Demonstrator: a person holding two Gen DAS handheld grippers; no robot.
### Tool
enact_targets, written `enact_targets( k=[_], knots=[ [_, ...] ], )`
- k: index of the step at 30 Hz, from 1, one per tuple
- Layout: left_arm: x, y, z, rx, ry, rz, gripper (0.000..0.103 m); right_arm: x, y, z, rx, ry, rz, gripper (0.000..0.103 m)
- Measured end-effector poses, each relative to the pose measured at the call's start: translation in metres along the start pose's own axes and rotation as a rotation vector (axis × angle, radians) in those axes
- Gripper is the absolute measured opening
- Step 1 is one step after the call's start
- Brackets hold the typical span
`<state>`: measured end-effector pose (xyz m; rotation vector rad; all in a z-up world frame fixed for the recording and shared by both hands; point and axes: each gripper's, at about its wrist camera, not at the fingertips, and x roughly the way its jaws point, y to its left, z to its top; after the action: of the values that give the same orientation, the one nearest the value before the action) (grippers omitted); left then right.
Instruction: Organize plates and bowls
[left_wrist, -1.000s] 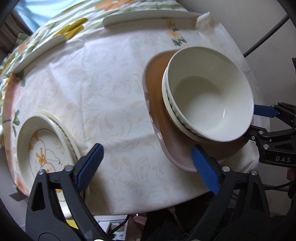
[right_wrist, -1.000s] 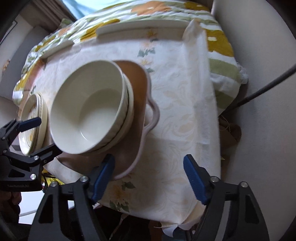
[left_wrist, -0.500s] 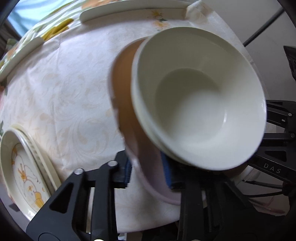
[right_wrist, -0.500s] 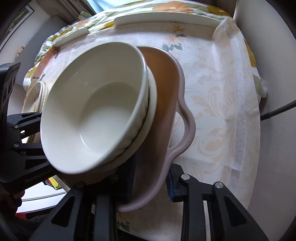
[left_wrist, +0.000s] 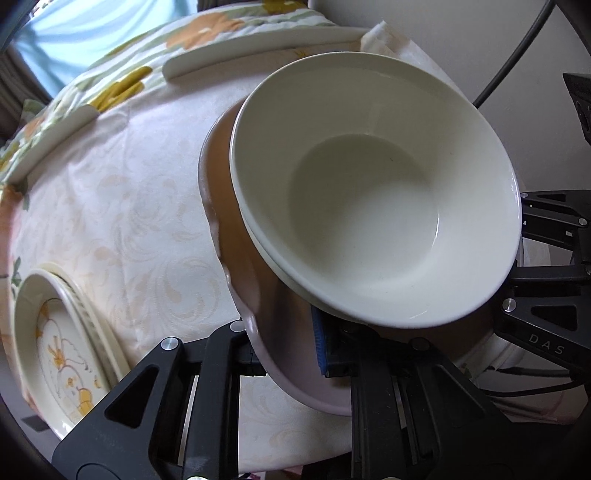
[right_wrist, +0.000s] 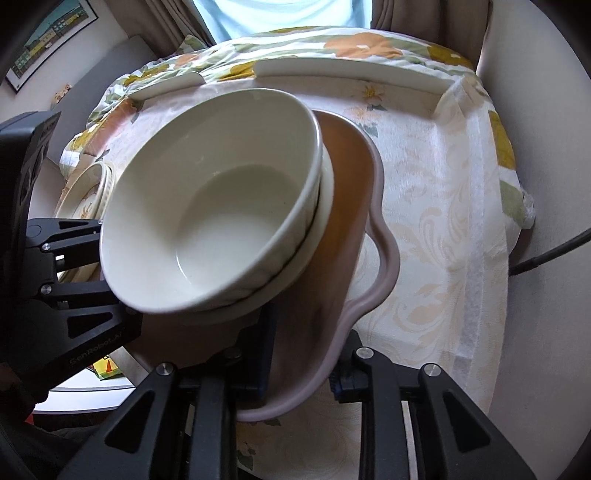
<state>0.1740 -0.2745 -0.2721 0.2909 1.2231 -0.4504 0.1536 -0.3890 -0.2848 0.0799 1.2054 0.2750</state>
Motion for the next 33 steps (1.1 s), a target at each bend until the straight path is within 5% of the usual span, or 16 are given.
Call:
enact_targets(
  k=[8, 18, 33],
  knots=[
    [-0.058, 0.026, 0.0, -0.035, -0.091, 0.06, 0.014, -0.037, 0.03, 0.019, -0.059, -0.069, 0.008, 0.023],
    [-0.126, 0.104, -0.031, -0.068, -0.156, 0.089, 0.014, -0.056, 0.125, 0.052, -0.112, -0.124, 0.012, 0.023],
    [-0.104, 0.23, -0.105, -0.008, -0.049, 0.05, 0.013, 0.015, 0.242, 0.052, 0.001, -0.043, 0.029, 0.023]
  ],
)
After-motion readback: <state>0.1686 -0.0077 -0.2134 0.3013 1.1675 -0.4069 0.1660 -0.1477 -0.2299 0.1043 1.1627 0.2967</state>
